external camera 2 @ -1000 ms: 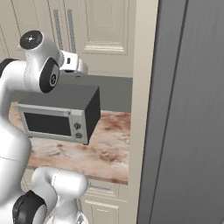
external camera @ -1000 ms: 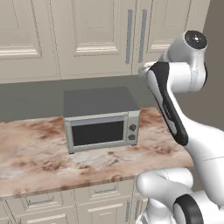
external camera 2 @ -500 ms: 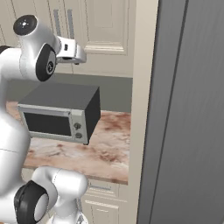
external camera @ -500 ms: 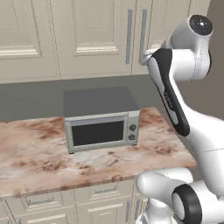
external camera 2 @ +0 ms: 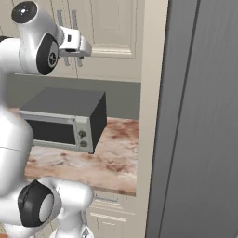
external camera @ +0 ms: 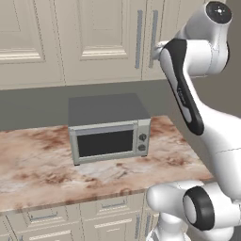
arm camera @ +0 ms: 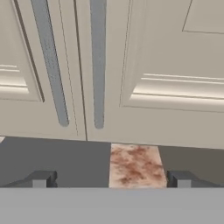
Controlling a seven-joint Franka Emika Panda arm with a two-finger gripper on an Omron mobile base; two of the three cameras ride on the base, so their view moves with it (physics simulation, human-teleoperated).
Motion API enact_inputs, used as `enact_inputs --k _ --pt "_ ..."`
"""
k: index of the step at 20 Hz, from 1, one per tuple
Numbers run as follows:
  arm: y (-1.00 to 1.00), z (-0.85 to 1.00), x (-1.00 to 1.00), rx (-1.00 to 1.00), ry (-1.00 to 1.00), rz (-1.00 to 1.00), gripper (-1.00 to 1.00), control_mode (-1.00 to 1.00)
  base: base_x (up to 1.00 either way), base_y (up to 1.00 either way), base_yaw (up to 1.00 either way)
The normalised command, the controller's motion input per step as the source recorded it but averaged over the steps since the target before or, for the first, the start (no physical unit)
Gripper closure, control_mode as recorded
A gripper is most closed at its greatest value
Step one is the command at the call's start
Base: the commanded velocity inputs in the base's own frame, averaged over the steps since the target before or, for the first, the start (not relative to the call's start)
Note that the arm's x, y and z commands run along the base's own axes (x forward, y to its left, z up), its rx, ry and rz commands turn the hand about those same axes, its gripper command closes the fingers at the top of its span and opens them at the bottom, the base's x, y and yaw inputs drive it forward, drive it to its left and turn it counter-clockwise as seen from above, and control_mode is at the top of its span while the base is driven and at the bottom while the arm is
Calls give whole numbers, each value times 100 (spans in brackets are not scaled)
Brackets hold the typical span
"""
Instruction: Open the cabinet and move the ladle to the pot. Then close the cabinet.
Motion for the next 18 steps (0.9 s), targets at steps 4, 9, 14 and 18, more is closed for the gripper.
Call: enact_inputs --k 4,9,14,18 --pt "0 23 19 0 0 0 -100 -100 0 0 0" --pt "0 3 38 0 0 1 -100 -100 0 0 0" --pt "7 0 24 0 -3 0 -100 -100 0 0 0" --pt "2 -2 14 0 0 0 -100 -100 0 0 0"
